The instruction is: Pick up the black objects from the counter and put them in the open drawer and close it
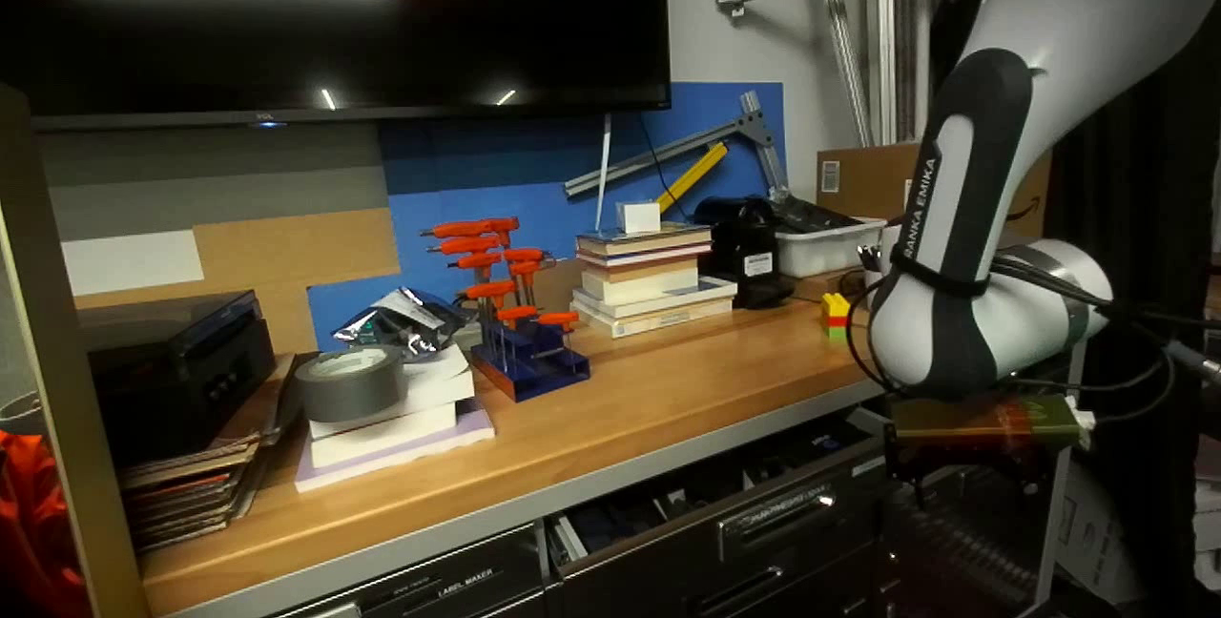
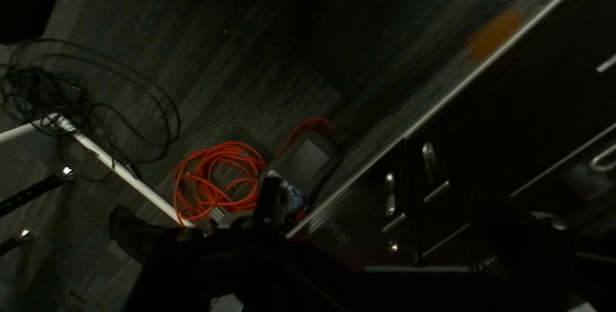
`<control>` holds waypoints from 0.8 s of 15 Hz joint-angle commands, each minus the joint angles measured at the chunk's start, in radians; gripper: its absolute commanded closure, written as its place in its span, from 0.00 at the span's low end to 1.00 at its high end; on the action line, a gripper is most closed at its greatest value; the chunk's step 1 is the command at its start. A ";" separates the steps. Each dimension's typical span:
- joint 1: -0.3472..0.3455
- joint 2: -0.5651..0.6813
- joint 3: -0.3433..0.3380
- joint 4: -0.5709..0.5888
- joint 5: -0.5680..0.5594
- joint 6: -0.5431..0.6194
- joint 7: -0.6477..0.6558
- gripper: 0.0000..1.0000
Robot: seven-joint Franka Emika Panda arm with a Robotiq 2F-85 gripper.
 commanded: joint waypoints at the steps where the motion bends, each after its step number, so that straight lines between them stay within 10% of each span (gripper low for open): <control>1: 0.019 -0.004 0.042 0.040 -0.110 -0.142 0.077 0.00; 12: -0.174 0.107 0.386 0.106 -0.047 -0.152 0.130 0.00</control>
